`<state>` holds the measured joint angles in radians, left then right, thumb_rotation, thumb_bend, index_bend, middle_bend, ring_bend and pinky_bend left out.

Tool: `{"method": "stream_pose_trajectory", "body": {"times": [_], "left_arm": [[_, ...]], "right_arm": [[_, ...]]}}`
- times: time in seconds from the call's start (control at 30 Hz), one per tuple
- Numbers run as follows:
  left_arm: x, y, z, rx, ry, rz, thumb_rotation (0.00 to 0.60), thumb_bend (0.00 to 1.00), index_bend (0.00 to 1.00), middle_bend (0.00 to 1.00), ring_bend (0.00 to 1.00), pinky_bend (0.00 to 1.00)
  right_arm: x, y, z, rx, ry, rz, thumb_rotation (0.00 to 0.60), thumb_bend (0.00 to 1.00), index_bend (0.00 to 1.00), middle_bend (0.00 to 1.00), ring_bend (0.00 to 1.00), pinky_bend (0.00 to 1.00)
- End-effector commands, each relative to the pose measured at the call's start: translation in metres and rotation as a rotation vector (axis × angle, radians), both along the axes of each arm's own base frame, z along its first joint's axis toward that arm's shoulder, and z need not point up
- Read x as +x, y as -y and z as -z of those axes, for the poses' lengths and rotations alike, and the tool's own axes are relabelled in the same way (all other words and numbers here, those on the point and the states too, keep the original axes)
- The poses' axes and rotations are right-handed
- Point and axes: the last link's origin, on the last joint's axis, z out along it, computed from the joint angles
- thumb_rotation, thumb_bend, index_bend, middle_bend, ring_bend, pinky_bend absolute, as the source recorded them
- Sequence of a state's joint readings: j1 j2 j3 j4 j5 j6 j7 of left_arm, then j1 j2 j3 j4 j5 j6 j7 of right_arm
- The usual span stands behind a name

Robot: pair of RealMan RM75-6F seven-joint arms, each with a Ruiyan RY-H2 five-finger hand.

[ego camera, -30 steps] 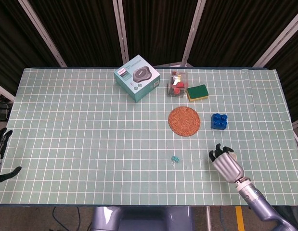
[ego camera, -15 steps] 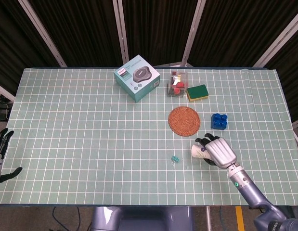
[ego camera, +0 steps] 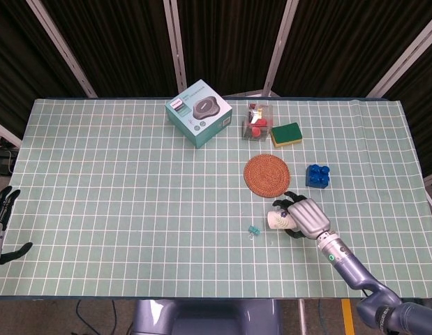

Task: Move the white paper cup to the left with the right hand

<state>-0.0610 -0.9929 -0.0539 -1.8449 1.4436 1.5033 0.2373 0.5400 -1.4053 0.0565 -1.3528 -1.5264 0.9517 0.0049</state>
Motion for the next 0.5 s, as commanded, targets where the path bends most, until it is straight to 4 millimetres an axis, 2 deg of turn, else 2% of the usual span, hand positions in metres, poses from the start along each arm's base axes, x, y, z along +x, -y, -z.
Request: {"method": "stream_pose_trajectory", "body": {"times": [0.03,0.1,0.33,0.5], "left_arm": [[0.000,0.000,0.002,-0.009,-0.004,-0.001,0.600,0.00,0.00,0.00,0.00,0.00],[0.000,0.000,0.003,-0.016,-0.007,-0.001,0.600,0.00,0.00,0.00,0.00,0.00],[0.001,0.000,0.003,-0.014,-0.006,0.004,0.600,0.00,0.00,0.00,0.00,0.00],[0.002,0.001,0.003,-0.013,-0.004,0.009,0.600,0.00,0.00,0.00,0.00,0.00]], "right_arm": [[-0.006,-0.003,-0.005,0.019,-0.084,-0.003,0.600,0.06,0.00,0.00,0.00,0.00],[-0.007,-0.005,-0.010,0.013,-0.129,-0.002,0.600,0.03,0.00,0.00,0.00,0.00],[0.011,-0.026,-0.030,-0.076,-0.192,-0.100,0.600,0.02,0.00,0.00,0.00,0.00],[0.027,-0.043,-0.024,-0.085,-0.283,-0.224,0.600,0.02,0.00,0.00,0.00,0.00]]}}
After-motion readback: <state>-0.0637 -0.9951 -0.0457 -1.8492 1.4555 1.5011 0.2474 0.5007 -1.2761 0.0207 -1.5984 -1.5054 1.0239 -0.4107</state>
